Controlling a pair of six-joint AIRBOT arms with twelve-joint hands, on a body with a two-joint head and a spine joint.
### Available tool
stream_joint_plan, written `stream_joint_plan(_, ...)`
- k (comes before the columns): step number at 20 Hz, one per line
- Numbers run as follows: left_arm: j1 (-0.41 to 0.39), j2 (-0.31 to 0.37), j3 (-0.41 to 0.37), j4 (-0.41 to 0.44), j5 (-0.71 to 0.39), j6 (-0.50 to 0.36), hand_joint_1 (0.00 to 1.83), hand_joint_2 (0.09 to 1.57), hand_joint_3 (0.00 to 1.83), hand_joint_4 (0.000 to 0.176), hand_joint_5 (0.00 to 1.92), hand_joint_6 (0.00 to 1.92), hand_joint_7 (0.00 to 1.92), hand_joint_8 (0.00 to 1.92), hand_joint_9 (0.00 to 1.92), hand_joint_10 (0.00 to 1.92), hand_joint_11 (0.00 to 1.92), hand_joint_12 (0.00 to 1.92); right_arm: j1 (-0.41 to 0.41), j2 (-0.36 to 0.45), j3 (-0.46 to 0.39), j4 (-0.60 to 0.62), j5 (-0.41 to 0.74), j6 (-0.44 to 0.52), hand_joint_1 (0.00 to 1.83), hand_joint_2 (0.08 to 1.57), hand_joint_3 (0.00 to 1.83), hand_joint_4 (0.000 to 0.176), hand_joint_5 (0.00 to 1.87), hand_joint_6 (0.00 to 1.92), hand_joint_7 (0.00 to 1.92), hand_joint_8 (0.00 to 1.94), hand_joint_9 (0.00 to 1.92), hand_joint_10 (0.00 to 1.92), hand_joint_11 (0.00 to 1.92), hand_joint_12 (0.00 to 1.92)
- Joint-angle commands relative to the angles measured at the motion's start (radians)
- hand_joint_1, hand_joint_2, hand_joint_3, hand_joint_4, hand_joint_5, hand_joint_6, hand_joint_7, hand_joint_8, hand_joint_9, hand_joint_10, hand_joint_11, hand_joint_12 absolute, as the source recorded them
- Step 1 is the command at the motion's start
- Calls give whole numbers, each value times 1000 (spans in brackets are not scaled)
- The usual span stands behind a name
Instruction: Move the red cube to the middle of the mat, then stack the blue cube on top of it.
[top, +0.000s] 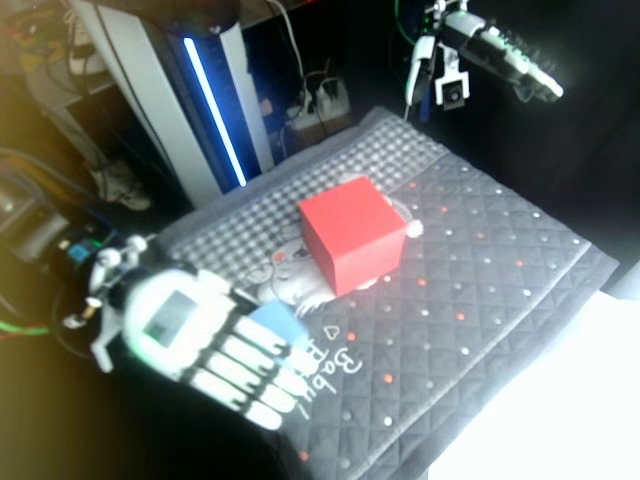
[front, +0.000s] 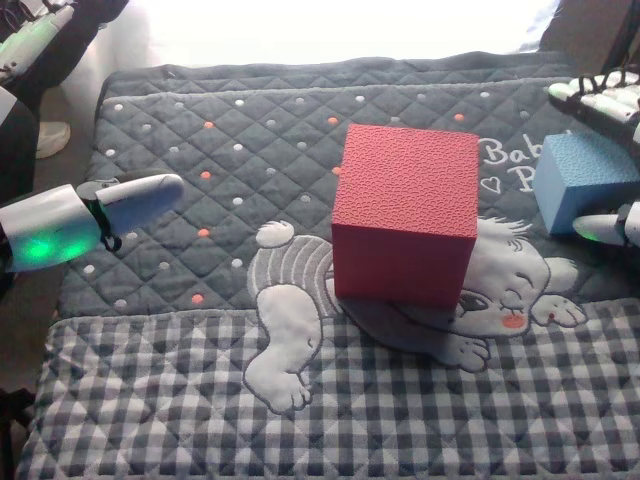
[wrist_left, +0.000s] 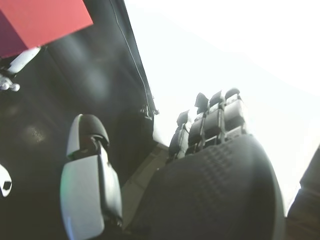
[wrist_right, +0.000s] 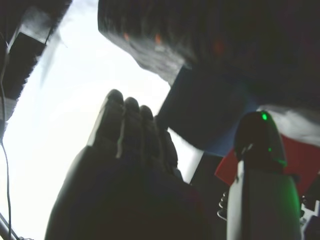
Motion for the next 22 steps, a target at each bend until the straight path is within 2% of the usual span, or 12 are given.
stream_joint_plan(1,-3,6,2,14,-128,-4,652,1004,7,117,0,0,0,0,0,0,0,0,20,4,7,2,113,3,885,1169,19,0,0,0,0,0,0,0,0,0)
stream_joint_plan(5,-1,4,2,11,-128,-4,661,1012,7,118,0,0,0,0,0,0,0,0,33,0,14,-1,107,3,840,1166,11,0,0,0,12,5,17,7,0,0)
stream_joint_plan(6,-1,4,2,10,-129,-4,669,1028,14,92,0,0,0,0,0,0,0,0,34,-6,21,-1,92,3,890,1199,0,0,100,5,176,0,156,13,0,639)
stream_joint_plan(7,0,4,2,9,-132,-4,654,1031,14,98,0,0,0,0,0,0,0,0,38,-18,34,0,70,3,1014,1356,0,0,391,1465,485,1284,337,1256,284,1575)
stream_joint_plan(8,2,4,2,7,-135,-4,647,1027,11,111,0,0,0,0,0,0,0,0,41,-30,47,0,46,3,1218,1356,0,0,460,1830,547,1645,602,1788,629,1852)
stream_joint_plan(9,3,4,2,5,-137,-4,644,1020,7,120,0,0,0,0,0,0,0,0,41,-37,53,0,37,3,1448,1253,0,0,999,1903,1024,1882,1095,1894,1081,1907)
stream_joint_plan(11,4,4,1,5,-139,-4,645,1027,9,117,0,0,0,0,0,0,0,0,42,-41,54,-1,29,0,1537,1238,0,3,1302,1920,1305,1939,1366,1920,1408,1920)
stream_joint_plan(12,4,4,1,4,-139,-4,665,1033,10,108,0,0,0,0,0,0,0,0,42,-41,49,-6,29,-6,1497,1260,0,3,1283,1921,1232,1941,1171,1921,1068,1921)
stream_joint_plan(15,8,4,1,2,-141,-4,670,1024,4,105,0,0,0,0,0,0,0,0,64,-10,21,-39,36,-24,1589,1271,0,0,1328,1921,1359,1941,1448,1921,1525,1921)
stream_joint_plan(17,9,5,1,1,-141,-4,677,1032,7,93,0,0,0,0,0,0,0,0,79,38,-24,-79,71,-24,1557,1287,0,0,1303,1921,1340,1941,1398,1921,1467,1921)
stream_joint_plan(21,14,4,2,-5,-141,-4,665,1018,0,118,0,0,0,0,0,0,0,0,89,132,-106,-178,155,3,1501,1279,0,0,1195,1921,1250,1941,1303,1921,1416,1921)
stream_joint_plan(22,16,4,2,-7,-141,-4,672,1024,2,107,0,0,0,0,0,0,0,0,98,146,-119,-198,169,3,1509,1288,0,0,1165,1921,1242,1941,1316,1921,1420,1921)
